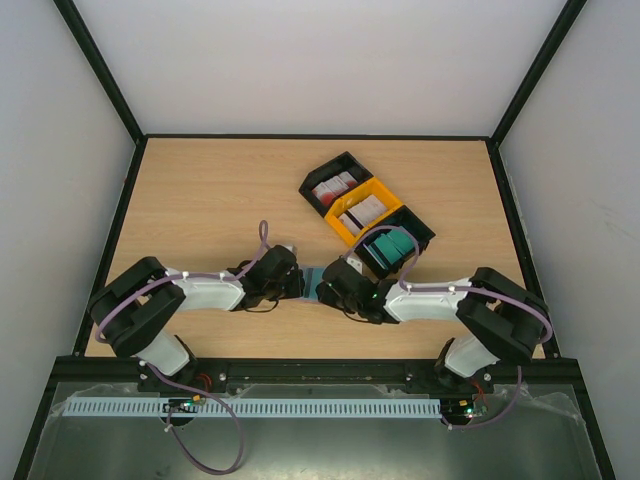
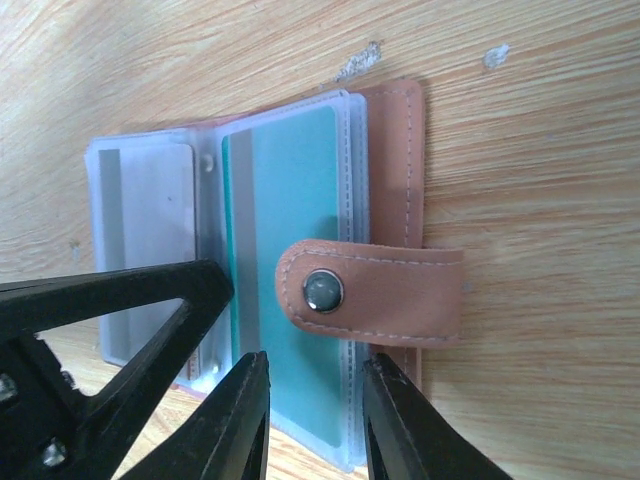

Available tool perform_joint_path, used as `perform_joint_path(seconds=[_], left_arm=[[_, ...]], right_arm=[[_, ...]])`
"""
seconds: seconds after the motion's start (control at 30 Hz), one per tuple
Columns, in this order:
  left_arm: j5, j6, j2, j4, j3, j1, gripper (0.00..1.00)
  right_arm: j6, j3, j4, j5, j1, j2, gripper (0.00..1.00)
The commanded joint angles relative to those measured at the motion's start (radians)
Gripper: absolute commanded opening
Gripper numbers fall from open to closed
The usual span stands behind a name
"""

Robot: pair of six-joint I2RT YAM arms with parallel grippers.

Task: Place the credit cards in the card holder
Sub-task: Insert the credit card into the card holder.

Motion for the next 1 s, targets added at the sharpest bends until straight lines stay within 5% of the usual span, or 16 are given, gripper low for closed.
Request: perform_joint_path(seconds=[0.0,0.4,0.63,0.83,0.97], left_arm=[[-0.028,0.007,0.057,-0.077,-0.027,-0.001,0.03],[-0.028,0.010,0.063,-0.076,-0.025,-0.001,0.03],[-0.027,0.010,0.071,-0.072,-0.025,-0.001,0.03],[-0.025,0.010,0.073,-0.071,-0.023,-0.001,0.03],[-0.025,0.010,0.074,-0.071,-0.024,0.000,0.03]], right_arm=[[-0.013,0.030,-0.028,0.015,0.000,0.039,0.27],[-0.051,0.042,-0.023,0.021,0.000,0.034,0.18],[-0.060,0.053,-0.069,0.055,0.001,0.028,0.28],[-0.068,0.039,-0.040,0.045,0.000,0.019,0.14],[-0.070,0.038,-0.040,0.042,0.000,0.026,0.14]])
